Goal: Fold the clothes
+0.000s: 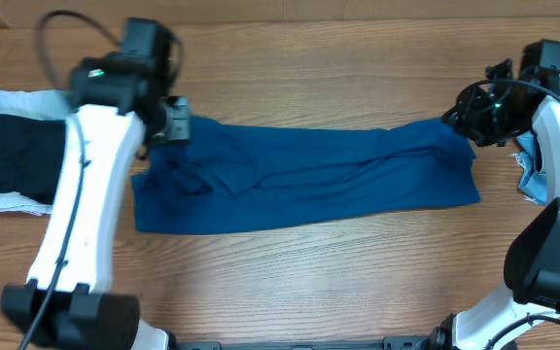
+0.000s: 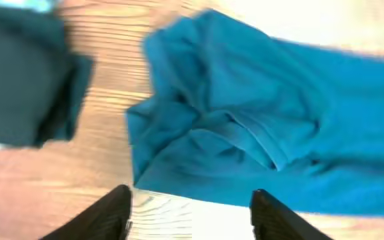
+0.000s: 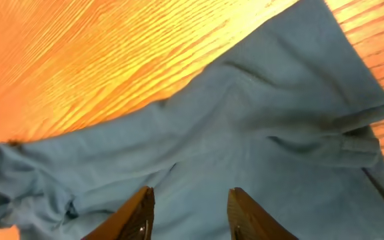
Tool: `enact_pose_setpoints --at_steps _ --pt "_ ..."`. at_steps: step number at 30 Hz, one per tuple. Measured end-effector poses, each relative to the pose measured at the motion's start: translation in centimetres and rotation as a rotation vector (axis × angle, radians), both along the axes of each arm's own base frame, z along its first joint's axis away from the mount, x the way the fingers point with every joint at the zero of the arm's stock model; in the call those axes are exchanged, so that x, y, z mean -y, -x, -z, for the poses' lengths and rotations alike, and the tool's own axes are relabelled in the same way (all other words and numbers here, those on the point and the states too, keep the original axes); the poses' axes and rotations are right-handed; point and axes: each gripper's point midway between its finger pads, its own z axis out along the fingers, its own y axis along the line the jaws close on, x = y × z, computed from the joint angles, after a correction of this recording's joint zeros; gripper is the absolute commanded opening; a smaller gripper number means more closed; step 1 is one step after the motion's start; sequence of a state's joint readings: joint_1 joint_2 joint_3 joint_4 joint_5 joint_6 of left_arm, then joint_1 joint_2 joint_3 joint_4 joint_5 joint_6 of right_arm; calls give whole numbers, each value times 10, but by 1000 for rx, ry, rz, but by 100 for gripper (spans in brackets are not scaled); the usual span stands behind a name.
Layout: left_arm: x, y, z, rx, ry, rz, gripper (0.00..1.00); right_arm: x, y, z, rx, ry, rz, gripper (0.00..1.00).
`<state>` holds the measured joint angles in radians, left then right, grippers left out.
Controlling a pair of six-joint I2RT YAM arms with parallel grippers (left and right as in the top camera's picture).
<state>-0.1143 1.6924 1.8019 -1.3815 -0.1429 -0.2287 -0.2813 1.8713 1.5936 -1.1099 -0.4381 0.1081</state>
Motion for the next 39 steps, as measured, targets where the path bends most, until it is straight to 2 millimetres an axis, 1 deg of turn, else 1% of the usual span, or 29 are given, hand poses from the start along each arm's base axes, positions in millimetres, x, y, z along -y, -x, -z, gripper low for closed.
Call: enact_pose_setpoints --at_steps 1,2,3,4,5,6,7,8,9,11,13,14,15,16,17,18,20,21,23,24,26,27,30,31,34,35,36,37,39 --pt "-20 0 -9 37 11 -71 67 0 3 -1 -2 -12 -8 49" --pt "-31 -3 -11 62 23 -107 66 -1 3 -1 0 -16 -16 56" --pt "-41 -11 -9 89 44 -131 65 -2 4 -1 -3 -22 -22 64" --pt "-48 -17 1 97 73 -144 61 -3 6 -1 -12 -29 -20 71" --pt "-51 -20 19 82 115 -140 59 -3 8 -1 -21 -32 -13 78" --pt "-49 -19 38 43 150 -133 57 0 10 0 -35 -34 7 91" --pt "-43 -17 67 -4 201 -107 57 4 11 1 -45 -29 26 98" --pt "-38 -13 87 -47 230 -98 57 13 13 2 -53 -21 51 100" --pt "-31 -9 109 -79 259 -79 57 24 14 3 -58 -3 81 100" --pt "-25 1 131 -123 290 -69 52 50 19 5 -65 19 141 100" --pt "-21 3 135 -132 310 -55 51 78 25 13 -80 24 203 100" --pt "-19 3 134 -130 320 -45 52 89 29 24 -105 15 221 100" --pt "-17 4 132 -130 328 -37 53 96 31 35 -128 1 227 100" --pt "-15 6 128 -126 337 -31 56 101 34 55 -170 -29 223 100" --pt "-14 9 117 -105 337 -23 57 102 36 73 -205 -56 213 100" --pt "-14 12 104 -73 331 -19 62 100 37 91 -233 -76 198 100" --pt "-19 26 64 16 296 -30 68 97 35 108 -247 -95 173 100" --pt "-22 34 47 60 279 -42 70 95 34 112 -247 -100 160 100" --pt "-31 56 9 165 226 -73 79 92 30 113 -224 -113 135 99" --pt "-35 64 -5 208 205 -93 83 91 29 113 -215 -121 124 99" --pt "-41 80 -21 255 164 -116 92 87 26 113 -188 -148 96 99" --pt "-44 84 -26 274 148 -126 99 85 23 113 -177 -156 89 98" --pt "-53 96 -39 321 106 -180 100 73 14 112 -116 -191 26 97" --pt "-57 100 -45 345 83 -199 100 64 10 111 -87 -207 -12 95" --pt "-65 110 -58 399 42 -230 100 41 2 111 -62 -220 -90 85" --pt "-66 113 -61 415 35 -238 100 34 1 112 -58 -223 -111 80" --pt "-67 116 -65 430 31 -242 100 29 0 112 -55 -223 -128 70" --pt "-68 122 -70 454 24 -247 100 23 -2 114 -53 -222 -146 65" --pt "-70 130 -77 480 10 -253 100 17 0 119 -66 -218 -163 46"
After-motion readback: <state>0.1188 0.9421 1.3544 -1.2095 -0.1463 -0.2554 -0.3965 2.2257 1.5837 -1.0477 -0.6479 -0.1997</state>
